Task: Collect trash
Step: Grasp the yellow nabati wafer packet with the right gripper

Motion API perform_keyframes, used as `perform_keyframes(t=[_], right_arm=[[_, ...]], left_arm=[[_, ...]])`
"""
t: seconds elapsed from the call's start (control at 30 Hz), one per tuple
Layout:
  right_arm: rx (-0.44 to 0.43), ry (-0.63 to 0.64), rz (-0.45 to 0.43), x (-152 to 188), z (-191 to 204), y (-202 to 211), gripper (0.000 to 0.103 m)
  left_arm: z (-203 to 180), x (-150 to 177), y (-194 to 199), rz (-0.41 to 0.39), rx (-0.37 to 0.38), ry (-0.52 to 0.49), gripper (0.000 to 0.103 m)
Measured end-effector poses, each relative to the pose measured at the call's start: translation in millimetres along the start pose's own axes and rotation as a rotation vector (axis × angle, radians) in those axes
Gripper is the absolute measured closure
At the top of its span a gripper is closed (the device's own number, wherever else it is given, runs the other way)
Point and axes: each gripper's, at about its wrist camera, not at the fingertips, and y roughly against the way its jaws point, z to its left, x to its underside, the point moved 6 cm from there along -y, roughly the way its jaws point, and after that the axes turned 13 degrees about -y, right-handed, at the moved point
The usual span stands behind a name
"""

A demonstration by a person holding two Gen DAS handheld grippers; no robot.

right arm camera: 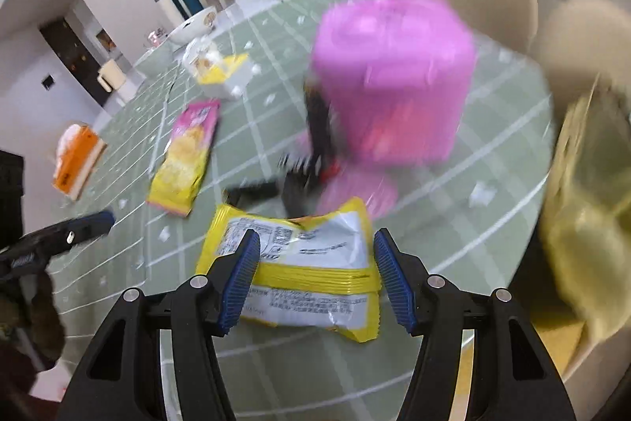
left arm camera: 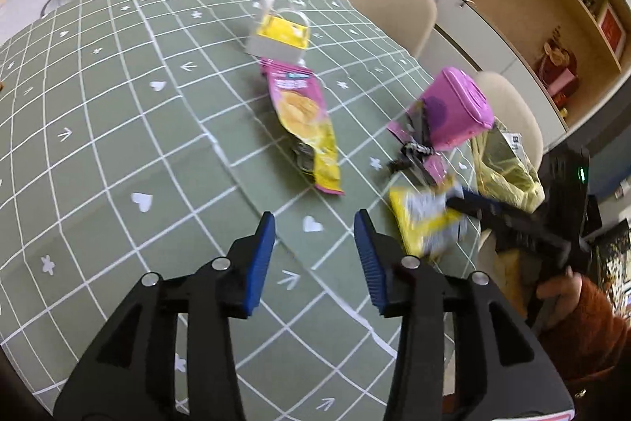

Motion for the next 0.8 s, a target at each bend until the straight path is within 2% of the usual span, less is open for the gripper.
perform_keyframes(t=[0.1, 0.27, 0.4, 0.53, 0.6, 0.67, 0.73, 0.8], right_arm=[[-0.025, 0.02, 0.016, 20, 9, 7, 0.046], [0.032, 0.112, -0.083, 30, 24, 38, 0.046], [0.073, 0.264, -0.107, 42, 38, 44, 0.046], [0.088, 0.468, -0.072, 41, 59, 24, 0.046], [0.107, 0.532, -0.019, 41, 61, 3, 0.046], [0.113, 0.519, 0.036, 42, 52, -12, 0.046], [0.077, 0.491, 0.01, 40, 48, -14, 0.046], [0.083, 0.475, 0.01, 41, 48, -14, 0.046]], left_arm=[[7, -3, -3, 0.004, -0.003, 0.022, 0.062], [9, -6, -4, -0.013, 0.008, 0.036, 0.058], [11, -1, -4, -0.008, 0.02, 0.044, 0.058], [13, 6, -6, 0.006, 0.017, 0.052, 0.058], [16, 7, -5, 0.006, 0.018, 0.064, 0.058], [17, 8, -1, -0.002, 0.019, 0.068, 0.058], [19, 9, 4, -0.01, 0.019, 0.066, 0.058], [21, 11, 6, -0.011, 0.016, 0.067, 0.057]])
